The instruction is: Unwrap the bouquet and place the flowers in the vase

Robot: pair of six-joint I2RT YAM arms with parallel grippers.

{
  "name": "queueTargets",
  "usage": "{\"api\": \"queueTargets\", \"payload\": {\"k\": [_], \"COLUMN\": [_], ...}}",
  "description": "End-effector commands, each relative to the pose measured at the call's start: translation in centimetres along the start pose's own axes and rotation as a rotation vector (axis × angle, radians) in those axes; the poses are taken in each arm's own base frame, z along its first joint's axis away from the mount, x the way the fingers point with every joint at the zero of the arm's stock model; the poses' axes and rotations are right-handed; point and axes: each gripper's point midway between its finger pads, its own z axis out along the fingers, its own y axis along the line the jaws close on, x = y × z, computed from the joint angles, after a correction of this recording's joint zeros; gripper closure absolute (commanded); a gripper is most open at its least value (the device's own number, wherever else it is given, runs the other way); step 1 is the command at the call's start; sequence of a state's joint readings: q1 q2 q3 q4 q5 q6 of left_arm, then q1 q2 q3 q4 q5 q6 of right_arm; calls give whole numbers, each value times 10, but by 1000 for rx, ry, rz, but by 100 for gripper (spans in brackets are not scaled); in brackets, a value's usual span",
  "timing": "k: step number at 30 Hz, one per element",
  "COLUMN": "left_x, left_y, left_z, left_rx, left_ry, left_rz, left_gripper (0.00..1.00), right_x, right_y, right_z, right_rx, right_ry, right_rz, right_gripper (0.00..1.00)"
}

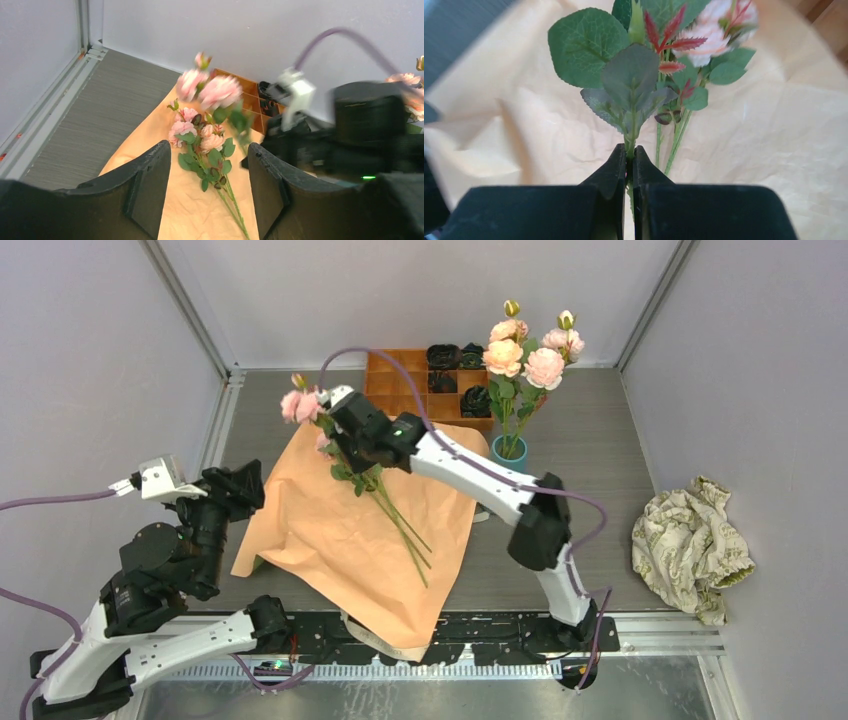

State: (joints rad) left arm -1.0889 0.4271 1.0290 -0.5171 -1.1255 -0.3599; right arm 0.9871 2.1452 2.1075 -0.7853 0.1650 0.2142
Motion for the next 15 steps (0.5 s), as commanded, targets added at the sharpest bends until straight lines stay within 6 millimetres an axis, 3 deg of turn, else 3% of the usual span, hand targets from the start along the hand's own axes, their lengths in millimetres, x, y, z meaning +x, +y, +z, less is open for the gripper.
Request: {"api": "queueTargets", "payload": {"k": [1, 5, 7, 10, 15], "left_x": [-5, -2, -1, 2, 9], "left_y": [6, 2, -1, -6, -21], "left_z": [-1, 0, 1, 3, 8], "left_rx": [-22, -14, -10, -1, 26], "left_ry": [-16, -11, -6, 3, 14], "left_rz": [-29, -28, -23, -15, -3], "left_gripper": [41, 41, 41, 41, 40], "right_x": [-83, -106, -112, -120, -113], "right_y": [12, 1, -14, -51, -114], "right_z": [-108, -175, -206, -261, -338], "right_rx": [-128, -140, -96, 41, 326], "right_ry": [-331, -497, -584, -744, -986], "right_rz": [46, 51, 46, 32, 20], "right_gripper": [99, 99, 99, 99, 99]}}
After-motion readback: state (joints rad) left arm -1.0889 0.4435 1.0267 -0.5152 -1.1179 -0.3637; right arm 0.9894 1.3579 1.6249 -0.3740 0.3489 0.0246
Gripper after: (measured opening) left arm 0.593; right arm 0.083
